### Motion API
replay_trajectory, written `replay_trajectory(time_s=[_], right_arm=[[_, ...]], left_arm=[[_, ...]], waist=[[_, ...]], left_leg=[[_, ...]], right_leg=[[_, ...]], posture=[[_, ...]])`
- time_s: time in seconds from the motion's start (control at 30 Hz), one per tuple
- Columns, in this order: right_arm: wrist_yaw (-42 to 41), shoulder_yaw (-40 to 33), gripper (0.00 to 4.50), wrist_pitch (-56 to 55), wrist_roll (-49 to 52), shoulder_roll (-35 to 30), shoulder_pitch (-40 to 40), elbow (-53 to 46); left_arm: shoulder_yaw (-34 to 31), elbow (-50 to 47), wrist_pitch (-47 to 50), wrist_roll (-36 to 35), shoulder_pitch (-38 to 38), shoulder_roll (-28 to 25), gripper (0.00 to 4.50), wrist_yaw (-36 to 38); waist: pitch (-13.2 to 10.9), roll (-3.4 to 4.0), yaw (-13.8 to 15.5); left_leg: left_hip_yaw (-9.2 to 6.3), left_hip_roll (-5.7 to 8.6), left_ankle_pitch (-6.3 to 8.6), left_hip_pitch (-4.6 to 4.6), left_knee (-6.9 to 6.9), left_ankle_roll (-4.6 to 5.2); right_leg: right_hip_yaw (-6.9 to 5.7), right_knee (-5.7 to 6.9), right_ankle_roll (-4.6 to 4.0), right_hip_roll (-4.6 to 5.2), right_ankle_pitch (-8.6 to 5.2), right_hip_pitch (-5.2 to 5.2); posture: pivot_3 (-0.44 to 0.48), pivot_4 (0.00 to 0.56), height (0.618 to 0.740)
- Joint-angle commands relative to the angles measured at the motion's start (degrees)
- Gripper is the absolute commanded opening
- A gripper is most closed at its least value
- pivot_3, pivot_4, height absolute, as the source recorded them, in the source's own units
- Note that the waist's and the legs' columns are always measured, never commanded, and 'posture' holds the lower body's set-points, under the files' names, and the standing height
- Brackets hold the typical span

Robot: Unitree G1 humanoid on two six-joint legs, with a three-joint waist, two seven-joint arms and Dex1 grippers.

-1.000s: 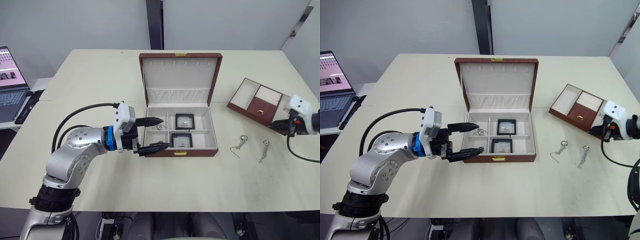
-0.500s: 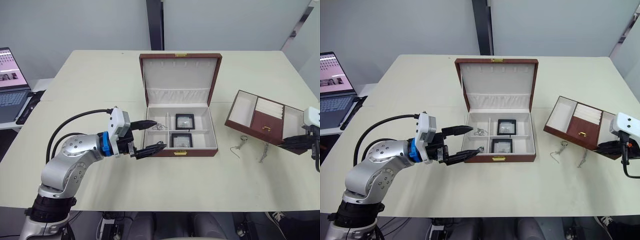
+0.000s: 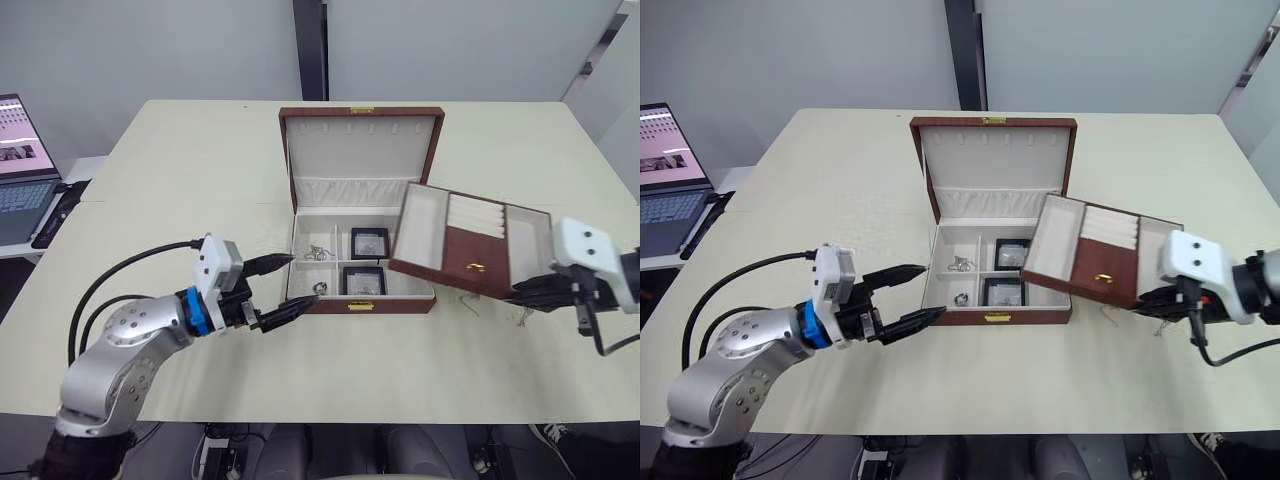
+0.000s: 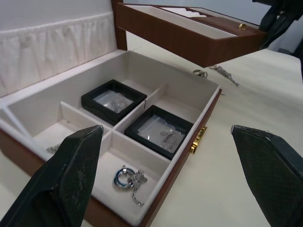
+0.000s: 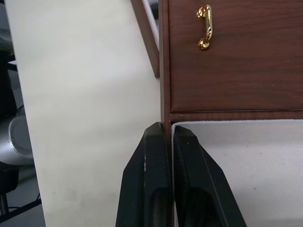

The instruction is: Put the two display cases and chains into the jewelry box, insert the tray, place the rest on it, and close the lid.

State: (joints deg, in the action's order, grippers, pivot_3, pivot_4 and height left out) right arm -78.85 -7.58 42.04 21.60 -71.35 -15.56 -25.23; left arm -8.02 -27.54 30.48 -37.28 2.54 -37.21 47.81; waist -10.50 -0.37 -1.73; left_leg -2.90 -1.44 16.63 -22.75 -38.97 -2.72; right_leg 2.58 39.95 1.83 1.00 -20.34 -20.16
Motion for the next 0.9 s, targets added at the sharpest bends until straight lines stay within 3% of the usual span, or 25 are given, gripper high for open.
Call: replay_trajectory(time_s=[0.03,0.23,0.43,0.9], right_arm=[[2.1,3.4,0.01,1.1,0.8,0.3,-4.3,-2.4],[5.8,16.7,0.01,3.5,-3.4,5.6,-15.5,-2.0],[6.6,24.7,0.01,8.0,-4.6,10.9,-24.8,-1.7],[7.5,34.9,0.01,5.2,-11.0,18.9,-31.5,3.5]], left_arm=[[-2.8,-4.1,-0.5,-1.3,-2.2,0.7,4.5,-2.4],[-5.5,-8.2,-0.9,-1.7,-8.5,2.1,4.5,-6.2],[-7.7,-11.3,-2.5,-1.6,-13.9,4.1,4.5,-8.7],[-9.3,-16.7,-5.7,-1.4,-21.7,6.8,4.5,-11.7]], waist=[[0.0,-0.01,0.1],[0.0,-0.05,0.0],[0.0,-0.06,0.0],[0.0,-0.11,0.0]], left_leg=[[0.0,0.0,0.0,0.0,0.0,0.0],[-0.05,-0.01,0.0,-0.01,0.0,0.0],[-0.1,-0.01,0.0,-0.05,0.01,0.0],[-0.12,0.01,0.0,-0.05,0.01,0.0]], right_leg=[[0.0,0.0,0.0,0.01,0.0,0.0],[0.0,-0.02,0.0,0.02,0.0,-0.01],[-0.01,-0.01,0.0,0.02,0.0,-0.05],[-0.04,-0.02,-0.01,0.04,0.0,-0.05]], posture=[[0.0,0.15,0.74],[0.0,0.15,0.74],[0.0,0.15,0.74],[0.0,0.15,0.74]])
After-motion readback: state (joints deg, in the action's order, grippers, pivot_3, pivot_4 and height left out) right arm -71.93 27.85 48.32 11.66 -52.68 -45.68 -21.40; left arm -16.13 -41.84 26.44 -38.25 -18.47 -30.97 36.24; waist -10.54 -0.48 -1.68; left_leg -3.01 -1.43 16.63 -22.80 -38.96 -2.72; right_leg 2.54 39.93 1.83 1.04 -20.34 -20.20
